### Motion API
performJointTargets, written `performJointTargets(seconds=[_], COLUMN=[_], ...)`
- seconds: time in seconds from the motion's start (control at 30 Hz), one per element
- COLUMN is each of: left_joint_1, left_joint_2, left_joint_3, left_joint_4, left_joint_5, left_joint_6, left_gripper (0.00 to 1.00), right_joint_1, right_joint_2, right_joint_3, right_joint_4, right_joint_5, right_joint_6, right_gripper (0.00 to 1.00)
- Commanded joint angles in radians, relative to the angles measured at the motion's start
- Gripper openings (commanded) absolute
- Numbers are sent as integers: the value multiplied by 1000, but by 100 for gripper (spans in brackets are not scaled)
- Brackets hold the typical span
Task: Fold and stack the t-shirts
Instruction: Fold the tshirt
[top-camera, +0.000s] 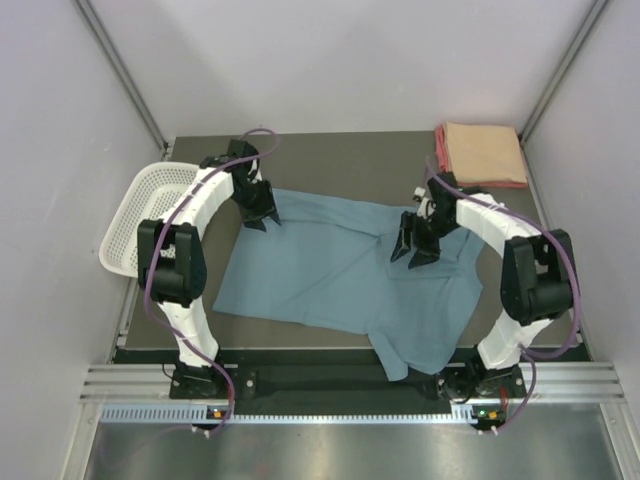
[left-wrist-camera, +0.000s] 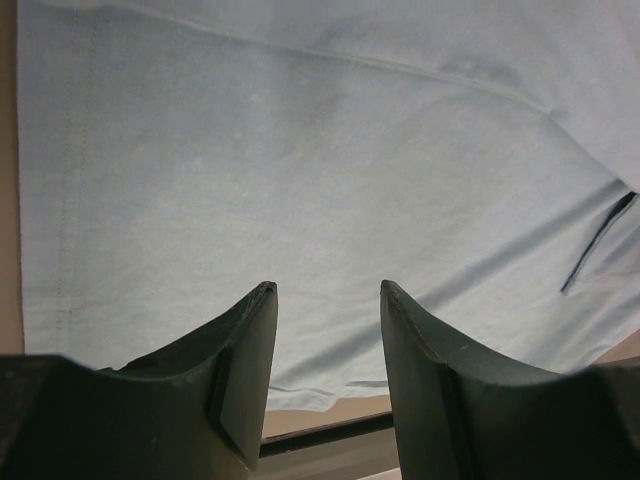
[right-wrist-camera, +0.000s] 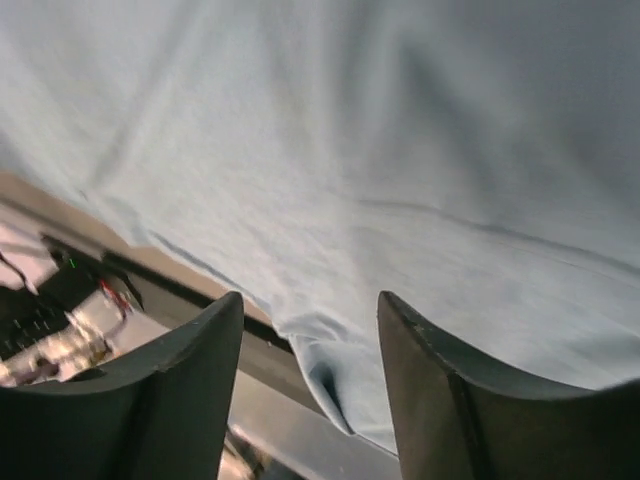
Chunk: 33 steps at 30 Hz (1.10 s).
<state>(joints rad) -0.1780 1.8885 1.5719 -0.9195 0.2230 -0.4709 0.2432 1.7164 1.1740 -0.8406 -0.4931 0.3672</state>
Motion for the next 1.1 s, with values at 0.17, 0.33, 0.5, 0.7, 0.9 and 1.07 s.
performJointTargets(seconds=[0.17,0.33,0.5,0.7,0.9,1.07], left_joint_1=[5,2,2,2,2,2], left_joint_2=[49,44,46,43,27,18], left_joint_3=[166,134,100,111,99,92], left_joint_4=[-4,28,38,21,13,13], left_joint_5=[35,62,81,70,73,78], left_joint_6=[31,37,44,60,66,69], left_gripper=[51,51,50,50,50,50], right_joint_1=[-212,-187,26,181,266,277], right_joint_2=[-29,-128,-74,-5,72,97], right_joint_3=[142,61,47,73,72,52], right_joint_4=[25,60,35,51,55,101], right_joint_5=[215,211,185,309,369,378], right_joint_6=[-17,-100,-172,-154,-136,-143], right_gripper=[57,42,46,50,46,39])
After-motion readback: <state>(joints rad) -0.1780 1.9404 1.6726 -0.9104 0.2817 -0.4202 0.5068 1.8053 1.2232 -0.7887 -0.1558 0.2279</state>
